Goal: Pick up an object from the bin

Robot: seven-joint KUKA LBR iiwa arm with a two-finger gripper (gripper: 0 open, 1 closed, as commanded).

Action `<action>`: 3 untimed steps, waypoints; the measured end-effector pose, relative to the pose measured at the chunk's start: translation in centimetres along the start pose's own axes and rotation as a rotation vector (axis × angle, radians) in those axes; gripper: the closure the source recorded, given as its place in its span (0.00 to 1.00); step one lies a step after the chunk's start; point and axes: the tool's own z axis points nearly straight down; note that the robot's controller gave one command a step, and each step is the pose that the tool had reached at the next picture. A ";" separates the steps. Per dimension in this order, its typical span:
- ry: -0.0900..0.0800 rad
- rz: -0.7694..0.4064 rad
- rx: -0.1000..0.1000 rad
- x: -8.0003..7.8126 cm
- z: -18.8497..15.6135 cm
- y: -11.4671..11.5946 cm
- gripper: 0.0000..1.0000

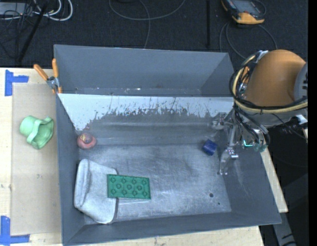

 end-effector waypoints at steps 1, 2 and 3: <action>-0.005 0.398 -0.005 -4.7 11.2 -5.4 0.00; -0.012 0.463 -0.001 -4.5 8.3 -5.7 0.00; -0.013 0.745 -0.017 -4.0 8.2 -5.1 0.00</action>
Offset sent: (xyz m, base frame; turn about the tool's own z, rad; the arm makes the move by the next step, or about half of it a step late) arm 0.0444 -0.0559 -0.1146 0.4009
